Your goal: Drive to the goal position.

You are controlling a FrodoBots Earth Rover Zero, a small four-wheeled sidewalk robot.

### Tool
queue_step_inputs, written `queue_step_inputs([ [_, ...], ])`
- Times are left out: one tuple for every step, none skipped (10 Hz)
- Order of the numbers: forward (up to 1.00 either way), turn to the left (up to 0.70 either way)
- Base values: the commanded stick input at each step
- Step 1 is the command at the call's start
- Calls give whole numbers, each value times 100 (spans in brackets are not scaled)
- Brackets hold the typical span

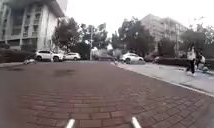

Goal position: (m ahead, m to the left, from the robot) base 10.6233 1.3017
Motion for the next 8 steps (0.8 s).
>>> queue_step_inputs([
  [67,0],
  [67,0],
  [67,0],
  [67,0],
  [67,0],
  [67,0],
  [67,0],
  [67,0],
])
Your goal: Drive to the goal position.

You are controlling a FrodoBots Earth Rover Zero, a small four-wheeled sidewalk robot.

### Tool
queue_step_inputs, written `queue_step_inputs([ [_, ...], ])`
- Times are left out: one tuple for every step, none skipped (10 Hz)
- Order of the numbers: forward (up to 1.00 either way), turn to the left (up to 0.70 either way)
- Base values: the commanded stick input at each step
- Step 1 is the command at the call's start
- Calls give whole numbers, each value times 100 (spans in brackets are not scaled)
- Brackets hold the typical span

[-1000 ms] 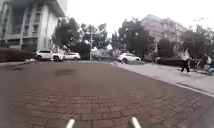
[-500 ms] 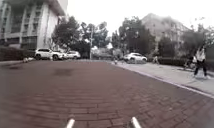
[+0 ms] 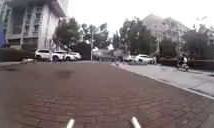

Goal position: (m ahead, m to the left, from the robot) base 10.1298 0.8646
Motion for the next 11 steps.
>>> queue_step_inputs([
  [67,0],
  [67,0],
  [67,0],
  [67,0],
  [67,0],
  [67,0],
  [67,0],
  [67,0],
  [67,0],
  [67,0],
  [67,0],
])
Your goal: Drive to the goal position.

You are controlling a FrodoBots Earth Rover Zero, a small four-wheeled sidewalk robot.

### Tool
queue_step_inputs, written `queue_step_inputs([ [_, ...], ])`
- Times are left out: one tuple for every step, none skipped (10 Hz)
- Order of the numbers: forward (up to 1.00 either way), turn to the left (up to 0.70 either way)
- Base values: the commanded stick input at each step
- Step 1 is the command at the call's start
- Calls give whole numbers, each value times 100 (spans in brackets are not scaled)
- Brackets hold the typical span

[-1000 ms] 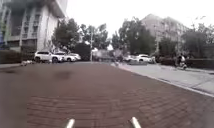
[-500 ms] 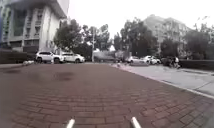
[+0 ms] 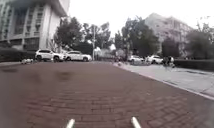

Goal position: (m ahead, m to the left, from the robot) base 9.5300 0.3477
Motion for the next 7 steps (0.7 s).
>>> queue_step_inputs([
  [67,0],
  [67,0],
  [67,0],
  [67,0],
  [67,0],
  [67,0],
  [67,0],
])
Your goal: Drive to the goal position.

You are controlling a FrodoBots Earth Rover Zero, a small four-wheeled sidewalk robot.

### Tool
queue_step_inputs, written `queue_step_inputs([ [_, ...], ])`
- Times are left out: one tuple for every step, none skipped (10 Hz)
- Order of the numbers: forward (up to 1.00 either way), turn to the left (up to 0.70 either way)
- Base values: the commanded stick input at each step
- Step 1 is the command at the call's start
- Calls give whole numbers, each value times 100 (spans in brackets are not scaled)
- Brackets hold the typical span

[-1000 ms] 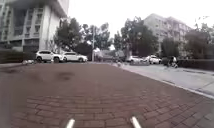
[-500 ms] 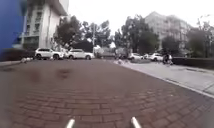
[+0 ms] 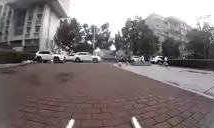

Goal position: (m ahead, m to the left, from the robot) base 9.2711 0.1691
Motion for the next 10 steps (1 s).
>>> queue_step_inputs([
  [67,0],
  [67,0],
  [67,0],
  [67,0],
  [67,0],
  [66,0],
  [66,0],
  [66,0],
  [65,0],
  [65,0],
])
